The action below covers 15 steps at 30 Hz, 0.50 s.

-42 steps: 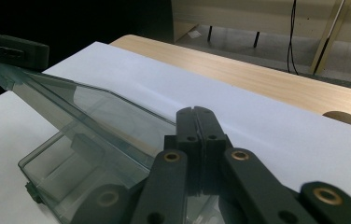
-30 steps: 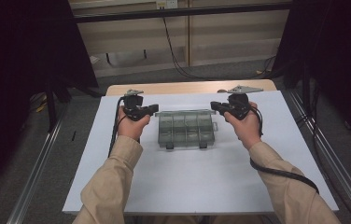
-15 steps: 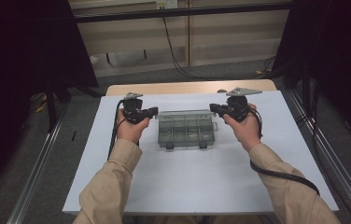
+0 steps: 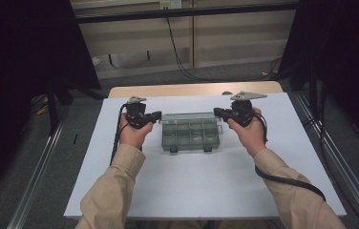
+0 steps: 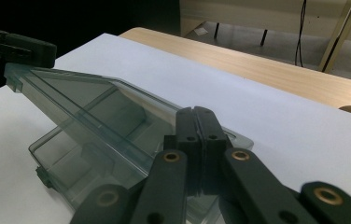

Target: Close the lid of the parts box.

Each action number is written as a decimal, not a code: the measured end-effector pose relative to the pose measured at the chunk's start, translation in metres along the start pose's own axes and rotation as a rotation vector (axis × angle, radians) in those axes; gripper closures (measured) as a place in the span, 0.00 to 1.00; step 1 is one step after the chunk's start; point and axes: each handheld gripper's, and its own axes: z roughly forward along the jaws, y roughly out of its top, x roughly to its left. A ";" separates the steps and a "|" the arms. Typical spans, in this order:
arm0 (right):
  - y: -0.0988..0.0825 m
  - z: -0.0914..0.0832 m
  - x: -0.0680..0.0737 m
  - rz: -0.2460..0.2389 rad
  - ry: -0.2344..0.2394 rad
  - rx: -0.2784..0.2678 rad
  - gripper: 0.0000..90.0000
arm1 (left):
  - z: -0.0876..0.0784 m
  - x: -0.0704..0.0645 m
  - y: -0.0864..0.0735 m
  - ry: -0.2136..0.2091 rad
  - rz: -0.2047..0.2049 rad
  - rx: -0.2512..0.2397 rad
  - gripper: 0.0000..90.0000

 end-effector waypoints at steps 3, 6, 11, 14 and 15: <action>-0.002 0.000 0.000 -0.004 0.003 0.000 1.00 | 0.001 0.001 -0.002 -0.001 0.001 0.003 0.99; -0.003 0.000 0.000 -0.004 0.001 0.004 1.00 | 0.001 0.001 -0.004 0.000 0.000 0.004 0.99; -0.005 0.000 0.000 -0.009 0.000 0.012 1.00 | 0.001 0.001 -0.006 0.000 -0.007 0.001 0.99; -0.007 0.001 0.001 -0.013 0.000 0.014 1.00 | 0.002 0.001 -0.007 -0.003 -0.002 0.003 0.99; -0.007 0.001 0.001 -0.015 0.002 0.015 1.00 | 0.002 0.001 -0.007 -0.004 -0.003 0.002 0.99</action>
